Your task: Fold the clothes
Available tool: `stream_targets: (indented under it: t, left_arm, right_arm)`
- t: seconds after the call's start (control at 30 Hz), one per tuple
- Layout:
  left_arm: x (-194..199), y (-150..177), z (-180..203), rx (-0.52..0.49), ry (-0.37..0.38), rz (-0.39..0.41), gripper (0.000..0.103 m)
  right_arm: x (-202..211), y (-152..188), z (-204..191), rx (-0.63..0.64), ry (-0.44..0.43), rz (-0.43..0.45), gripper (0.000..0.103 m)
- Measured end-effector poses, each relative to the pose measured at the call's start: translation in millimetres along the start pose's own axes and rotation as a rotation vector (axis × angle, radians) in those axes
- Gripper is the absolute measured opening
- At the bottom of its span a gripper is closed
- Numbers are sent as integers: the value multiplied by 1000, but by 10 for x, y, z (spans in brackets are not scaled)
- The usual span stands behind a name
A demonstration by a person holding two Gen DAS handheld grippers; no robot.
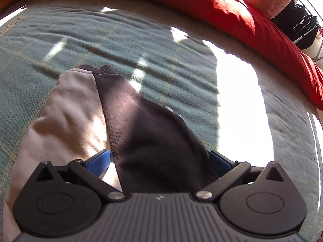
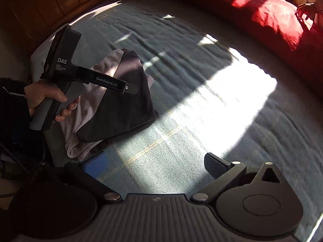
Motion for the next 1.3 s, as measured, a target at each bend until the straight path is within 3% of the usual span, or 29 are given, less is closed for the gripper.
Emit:
stream_targets:
  t: [0.07, 0.23, 0.47, 0.6, 0.87, 0.97, 1.3]
  left_arm:
    - [-7, -1, -20, 13, 5, 21, 103]
    - [-26, -64, -6, -4, 0, -21, 103]
    - [-41, -17, 92, -119, -43, -35, 103]
    - [55, -41, 101, -76, -46, -33, 103]
    - [804, 167, 297, -8, -139, 99, 102]
    - [1203, 315, 528, -32, -225, 201, 103]
    - [2109, 869, 1346, -26, -235, 214, 103]
  right_arm:
    - [11, 13, 1, -10, 5, 0, 103]
    - [29, 72, -20, -36, 14, -8, 103]
    - [71, 87, -125, -39, -15, 6, 103]
    - [142, 107, -190, -8, -17, 17, 103]
    - [403, 311, -207, 45, -8, 65, 103]
    - [622, 492, -187, 19, -6, 100, 103]
    - [1264, 1281, -53, -55, -35, 130, 103]
Point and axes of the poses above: each gripper's, at about its wrist camera, not at the fingertips, and x roughly against the way its jaws point, z to its right, y to its underside, the point moved 2 cm from there along -x, roughly the way its jaws point, and after that the axes turned 15 degrees about x, right-handed, at the moved point
